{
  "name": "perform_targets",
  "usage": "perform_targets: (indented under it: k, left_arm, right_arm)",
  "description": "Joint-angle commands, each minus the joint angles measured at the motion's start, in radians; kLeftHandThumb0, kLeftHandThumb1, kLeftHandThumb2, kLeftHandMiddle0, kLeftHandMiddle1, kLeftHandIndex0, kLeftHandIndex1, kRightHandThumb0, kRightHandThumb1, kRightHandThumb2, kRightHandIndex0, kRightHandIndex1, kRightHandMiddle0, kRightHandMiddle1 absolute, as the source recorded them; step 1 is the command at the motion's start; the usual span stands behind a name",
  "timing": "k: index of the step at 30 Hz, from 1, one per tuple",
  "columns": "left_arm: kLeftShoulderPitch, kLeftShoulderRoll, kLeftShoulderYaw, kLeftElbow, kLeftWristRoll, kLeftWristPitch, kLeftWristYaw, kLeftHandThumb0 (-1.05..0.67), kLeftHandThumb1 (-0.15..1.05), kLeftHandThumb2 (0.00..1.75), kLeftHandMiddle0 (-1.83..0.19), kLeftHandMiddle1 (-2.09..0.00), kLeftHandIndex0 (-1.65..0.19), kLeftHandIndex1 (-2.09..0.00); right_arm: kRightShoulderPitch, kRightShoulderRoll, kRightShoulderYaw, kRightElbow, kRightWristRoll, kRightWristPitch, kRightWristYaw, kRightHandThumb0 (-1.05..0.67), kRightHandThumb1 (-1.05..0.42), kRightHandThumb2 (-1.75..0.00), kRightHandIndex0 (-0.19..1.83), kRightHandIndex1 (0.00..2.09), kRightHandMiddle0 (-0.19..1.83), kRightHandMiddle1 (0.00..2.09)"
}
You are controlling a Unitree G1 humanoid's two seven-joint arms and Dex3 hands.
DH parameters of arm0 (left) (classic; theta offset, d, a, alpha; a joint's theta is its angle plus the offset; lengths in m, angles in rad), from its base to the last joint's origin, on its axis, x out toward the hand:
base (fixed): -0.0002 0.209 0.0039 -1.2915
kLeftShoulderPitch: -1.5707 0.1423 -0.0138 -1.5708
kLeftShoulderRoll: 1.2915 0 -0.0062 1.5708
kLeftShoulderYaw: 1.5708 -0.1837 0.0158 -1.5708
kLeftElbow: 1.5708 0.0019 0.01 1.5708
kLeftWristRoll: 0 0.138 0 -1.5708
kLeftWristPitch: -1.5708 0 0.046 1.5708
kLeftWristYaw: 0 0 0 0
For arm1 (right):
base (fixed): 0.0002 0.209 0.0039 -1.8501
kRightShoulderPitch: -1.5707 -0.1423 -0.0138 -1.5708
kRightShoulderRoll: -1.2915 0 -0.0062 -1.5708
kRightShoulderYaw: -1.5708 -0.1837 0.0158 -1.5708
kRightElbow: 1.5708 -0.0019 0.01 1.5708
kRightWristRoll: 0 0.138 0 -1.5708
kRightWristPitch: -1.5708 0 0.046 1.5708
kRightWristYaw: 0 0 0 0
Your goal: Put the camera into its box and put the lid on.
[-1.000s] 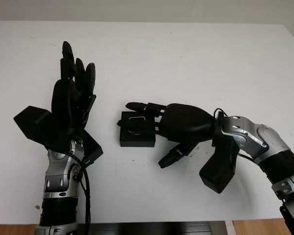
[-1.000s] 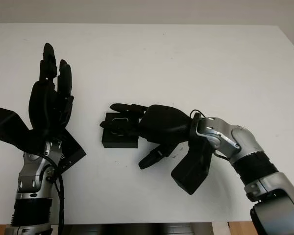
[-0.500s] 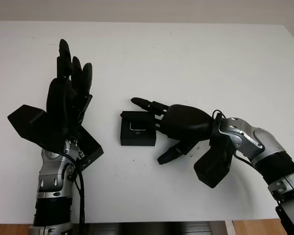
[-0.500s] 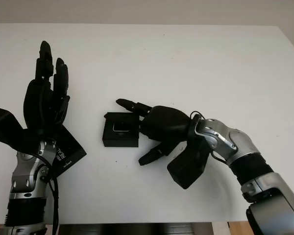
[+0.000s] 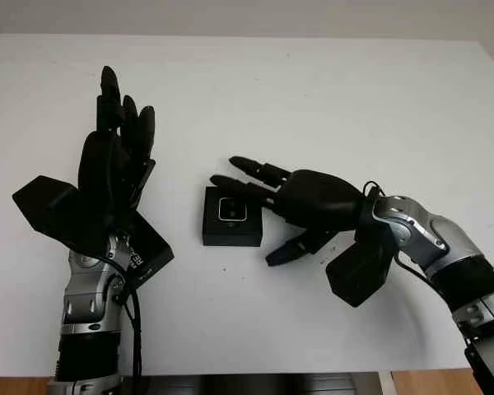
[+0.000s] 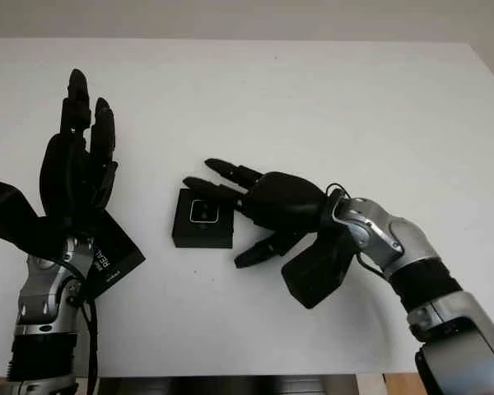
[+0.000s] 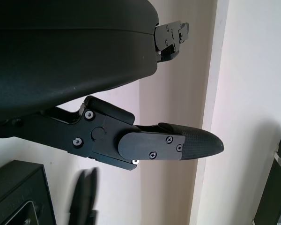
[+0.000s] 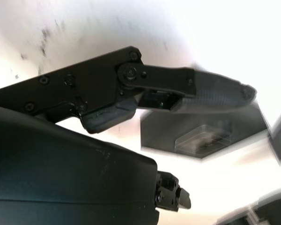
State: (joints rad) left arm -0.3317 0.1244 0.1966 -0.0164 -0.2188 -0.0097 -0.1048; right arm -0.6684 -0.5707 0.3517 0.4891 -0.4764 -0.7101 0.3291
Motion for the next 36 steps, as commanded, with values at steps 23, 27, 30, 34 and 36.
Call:
perform_targets:
  k: [23, 27, 30, 34, 36]
  left_arm:
    - [0.118, 0.302, 0.082, -0.184, 0.029, 0.099, -0.179, -0.74, 1.05, 0.45, 0.15, -0.03, 0.16, -0.02]
    - [0.14, 0.426, 0.134, -0.206, 0.065, 0.108, -0.23, -0.73, 1.05, 0.32, -0.11, -0.12, -0.05, -0.12]
    - [0.135, 0.495, 0.189, -0.197, 0.047, 0.116, -0.27, -0.68, 1.05, 0.22, -0.22, -0.12, -0.13, -0.14]
    - [0.135, 0.598, 0.229, -0.166, 0.055, 0.093, -0.355, -0.71, 1.05, 0.16, -0.24, -0.08, -0.14, -0.12]
    - [0.142, 0.642, 0.244, -0.194, 0.017, 0.159, -0.408, -0.69, 0.99, 0.11, -0.16, -0.04, -0.08, -0.08]
  right_arm:
    - [0.044, 0.142, -0.279, -0.269, 0.448, 0.52, 0.124, -0.84, -1.05, -0.71, -0.11, 0.06, -0.1, 0.06]
    - [0.02, 0.166, -0.312, -0.218, 0.512, 0.552, 0.145, -0.82, -1.05, -0.69, -0.11, 0.06, -0.1, 0.06]
    - [0.003, 0.189, -0.346, -0.183, 0.588, 0.596, 0.178, -0.8, -1.05, -0.68, -0.15, 0.04, -0.14, 0.04]
    - [-0.013, 0.202, -0.372, -0.159, 0.627, 0.64, 0.183, -0.77, -1.05, -0.69, -0.19, 0.02, -0.16, 0.03]
    - [-0.017, 0.204, -0.38, -0.15, 0.631, 0.644, 0.183, -0.76, -1.05, -0.69, -0.19, 0.02, -0.17, 0.02]
